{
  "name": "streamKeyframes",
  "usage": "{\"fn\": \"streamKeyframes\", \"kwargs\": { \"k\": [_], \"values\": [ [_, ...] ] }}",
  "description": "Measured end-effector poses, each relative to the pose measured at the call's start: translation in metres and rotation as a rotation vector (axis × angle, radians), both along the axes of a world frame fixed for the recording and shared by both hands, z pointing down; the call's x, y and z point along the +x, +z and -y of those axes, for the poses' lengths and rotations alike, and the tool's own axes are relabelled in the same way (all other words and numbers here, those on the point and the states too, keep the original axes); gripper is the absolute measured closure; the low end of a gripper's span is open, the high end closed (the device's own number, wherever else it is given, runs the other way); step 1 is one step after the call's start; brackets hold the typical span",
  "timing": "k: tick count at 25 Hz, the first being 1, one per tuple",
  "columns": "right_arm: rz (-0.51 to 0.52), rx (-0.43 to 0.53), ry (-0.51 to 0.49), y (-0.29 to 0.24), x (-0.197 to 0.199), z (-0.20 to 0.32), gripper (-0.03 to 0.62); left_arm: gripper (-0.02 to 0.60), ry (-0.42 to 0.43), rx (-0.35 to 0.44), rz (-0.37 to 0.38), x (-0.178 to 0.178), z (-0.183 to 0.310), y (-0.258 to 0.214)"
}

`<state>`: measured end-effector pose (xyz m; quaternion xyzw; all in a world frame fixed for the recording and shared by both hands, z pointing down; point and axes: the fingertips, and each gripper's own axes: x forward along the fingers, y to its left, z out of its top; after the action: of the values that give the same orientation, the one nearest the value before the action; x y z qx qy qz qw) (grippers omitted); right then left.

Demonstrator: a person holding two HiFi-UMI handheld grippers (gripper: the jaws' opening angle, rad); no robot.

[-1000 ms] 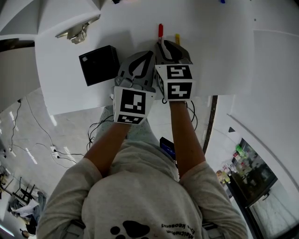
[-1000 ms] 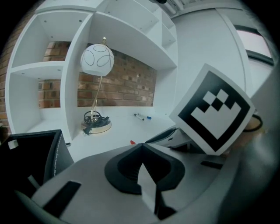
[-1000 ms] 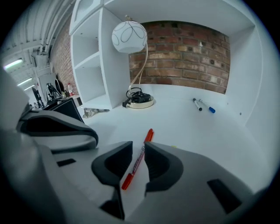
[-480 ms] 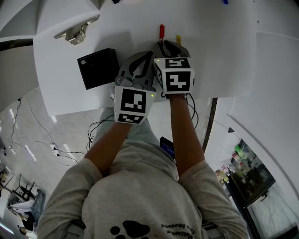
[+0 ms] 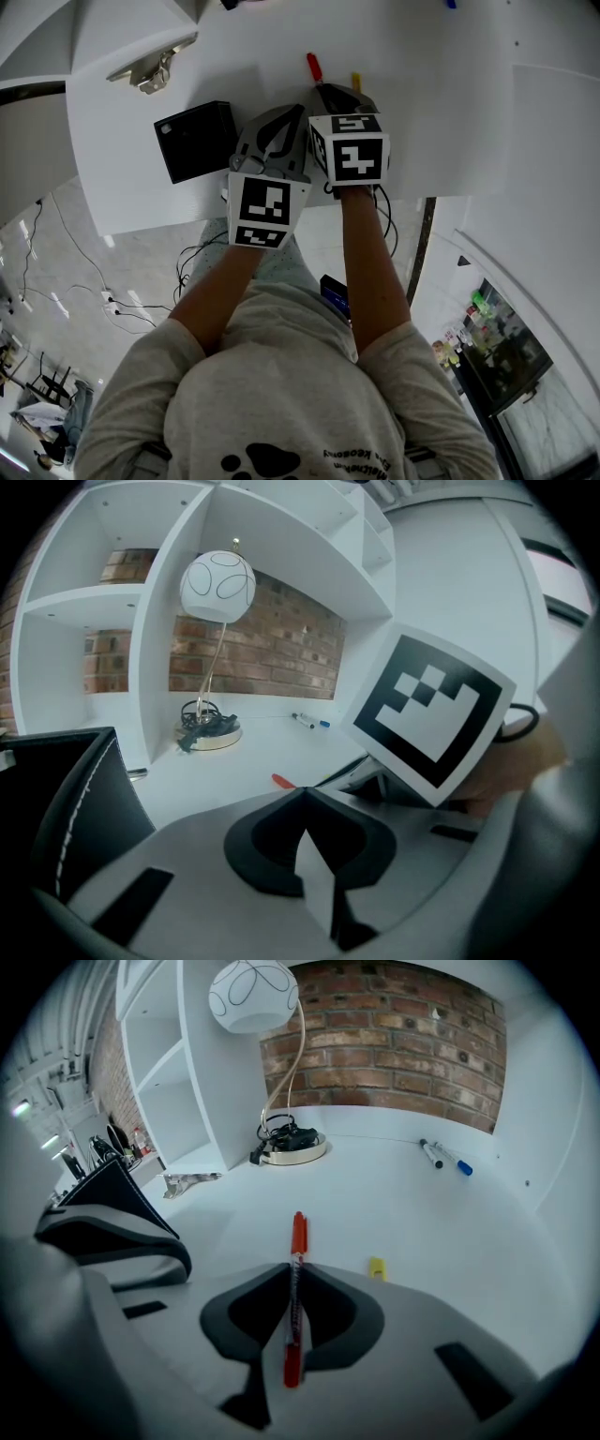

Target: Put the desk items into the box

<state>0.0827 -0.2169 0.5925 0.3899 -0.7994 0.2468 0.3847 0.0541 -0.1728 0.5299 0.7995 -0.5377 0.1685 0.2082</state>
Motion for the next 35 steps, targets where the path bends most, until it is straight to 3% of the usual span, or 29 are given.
{"fn": "streamKeyframes", "kwargs": {
  "k": [8, 35],
  "values": [
    [0.044, 0.072, 0.08, -0.019, 0.014, 0.004, 0.542, 0.575, 0.005, 0.001, -0.011, 0.001, -0.002, -0.005],
    [0.212, 0.595, 0.209, -0.152, 0.047, -0.031, 0.542, 0.575, 0.066, 0.109, -0.009, 0.015, -0.024, -0.071]
  ]
}}
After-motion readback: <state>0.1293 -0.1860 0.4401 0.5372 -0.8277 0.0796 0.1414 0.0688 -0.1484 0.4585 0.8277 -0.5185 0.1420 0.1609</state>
